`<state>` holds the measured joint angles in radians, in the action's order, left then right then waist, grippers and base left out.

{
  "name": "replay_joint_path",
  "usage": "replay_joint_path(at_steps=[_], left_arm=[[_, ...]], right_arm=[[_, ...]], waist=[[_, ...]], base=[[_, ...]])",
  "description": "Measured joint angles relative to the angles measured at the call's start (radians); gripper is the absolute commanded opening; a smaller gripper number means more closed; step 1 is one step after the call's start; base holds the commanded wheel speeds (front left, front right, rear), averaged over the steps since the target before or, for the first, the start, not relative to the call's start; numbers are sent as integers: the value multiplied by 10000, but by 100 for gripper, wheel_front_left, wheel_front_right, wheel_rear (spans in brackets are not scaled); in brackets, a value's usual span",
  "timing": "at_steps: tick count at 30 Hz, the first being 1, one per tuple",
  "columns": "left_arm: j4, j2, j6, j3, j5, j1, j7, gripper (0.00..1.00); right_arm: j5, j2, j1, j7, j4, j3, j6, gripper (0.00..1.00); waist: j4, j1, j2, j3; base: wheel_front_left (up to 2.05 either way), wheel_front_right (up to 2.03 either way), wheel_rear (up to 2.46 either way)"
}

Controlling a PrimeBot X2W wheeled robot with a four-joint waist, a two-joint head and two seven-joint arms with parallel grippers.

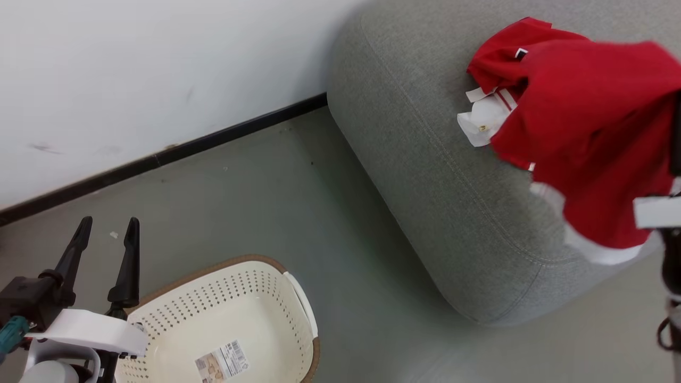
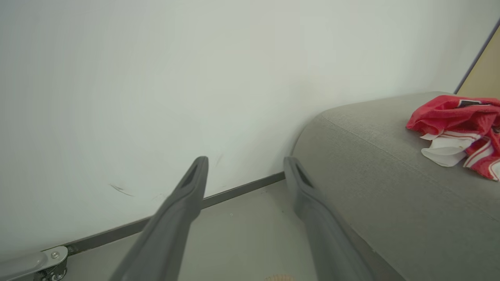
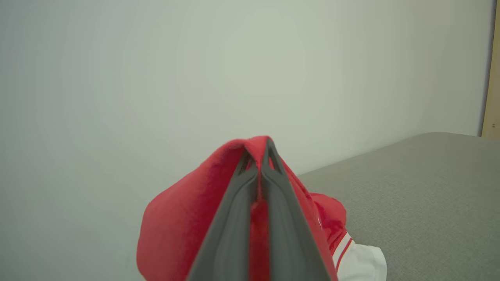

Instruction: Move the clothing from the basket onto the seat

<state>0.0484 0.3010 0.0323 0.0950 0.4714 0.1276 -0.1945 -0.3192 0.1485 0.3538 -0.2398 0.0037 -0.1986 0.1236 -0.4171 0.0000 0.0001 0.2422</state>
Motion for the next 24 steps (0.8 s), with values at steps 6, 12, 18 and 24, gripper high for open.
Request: replay_joint_path(at_steps=[6, 12, 18, 24], left_arm=[[-324, 173, 59, -40, -71, -23, 178, 100], [-608, 343, 90, -128, -150, -28, 288, 100], [-1035, 520, 92, -142, -165, -22, 525, 100], [-1404, 759, 180, -255, -253, -10, 713, 100]], right_arm=[[19, 510, 1198, 671, 313, -673, 0, 0], [21, 1076, 2422, 1229, 558, -1143, 0, 0], [94, 1827, 3420, 1699, 1195, -1542, 0, 0], [130, 2268, 4172, 2008, 2013, -1718, 0, 0]], waist=[[110, 0, 0, 500], [248, 0, 0, 1030], [396, 0, 0, 1593], [563, 0, 0, 2179]], base=[[0, 0, 0], [0, 0, 0], [0, 0, 0], [0, 0, 0]])
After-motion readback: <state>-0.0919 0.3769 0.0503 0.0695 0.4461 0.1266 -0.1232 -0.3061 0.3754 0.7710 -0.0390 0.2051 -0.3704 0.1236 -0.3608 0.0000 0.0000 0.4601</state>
